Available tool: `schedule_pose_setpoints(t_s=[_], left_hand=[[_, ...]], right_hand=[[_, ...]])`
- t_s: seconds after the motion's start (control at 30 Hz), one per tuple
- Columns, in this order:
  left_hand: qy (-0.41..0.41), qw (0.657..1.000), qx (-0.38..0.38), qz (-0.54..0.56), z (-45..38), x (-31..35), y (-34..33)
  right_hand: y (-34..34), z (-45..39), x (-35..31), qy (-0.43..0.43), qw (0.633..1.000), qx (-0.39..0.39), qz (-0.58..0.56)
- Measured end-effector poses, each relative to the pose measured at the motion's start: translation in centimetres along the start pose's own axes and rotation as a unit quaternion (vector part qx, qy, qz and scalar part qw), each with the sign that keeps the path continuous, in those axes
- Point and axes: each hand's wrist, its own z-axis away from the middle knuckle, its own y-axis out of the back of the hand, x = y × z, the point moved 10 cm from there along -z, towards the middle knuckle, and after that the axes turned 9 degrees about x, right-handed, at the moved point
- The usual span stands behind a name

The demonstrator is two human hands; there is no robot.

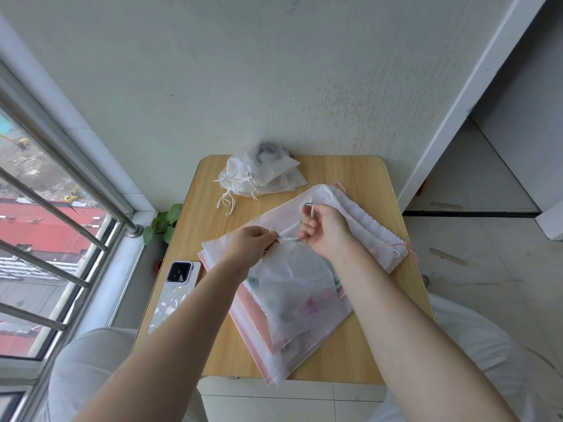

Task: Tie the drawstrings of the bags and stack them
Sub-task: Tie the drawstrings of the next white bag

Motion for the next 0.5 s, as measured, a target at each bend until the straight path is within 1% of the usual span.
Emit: schedule_pose_setpoints(t_s=[0.07,0.1,0.17,0.23,0.33,0.43,0.47,0.5], left_hand=[[0.001,0.999,0.045,-0.022,-0.1,-0.2,0.8],[0.003,0.998,0.059,-0.021,-0.1,-0.2,1.0],[0.005,0.998,0.063,-0.029,0.1,-0.1,0.9],[0.008,0.998,0.048,-0.029,0.1,0.0,0.8],[0.010,1.000,0.027,0.002,-0.3,0.1,1.3],[0.005,1.000,0.019,-0.007,-0.6,0.3,1.7],[0.001,1.000,0.016,-0.022,-0.6,0.5,1.6],[-0.005,0.999,0.013,-0.048,-0.6,0.6,1.5]], right_hand=[[0.5,0.0,-0.4,0.029,0.994,0.026,0.106],[0.6,0.0,-0.7,0.048,0.985,0.042,0.162],[0.8,0.0,-1.5,0.089,0.956,0.068,0.272],[0.4,0.1,-2.5,0.146,0.907,0.075,0.388],[-0.5,0.6,-3.2,0.225,0.811,0.019,0.539],[-1.0,0.9,-2.0,0.227,0.713,-0.052,0.661],[-1.1,1.0,-1.6,0.221,0.692,-0.064,0.684],[-1.3,1.1,-1.3,0.216,0.681,-0.071,0.696]])
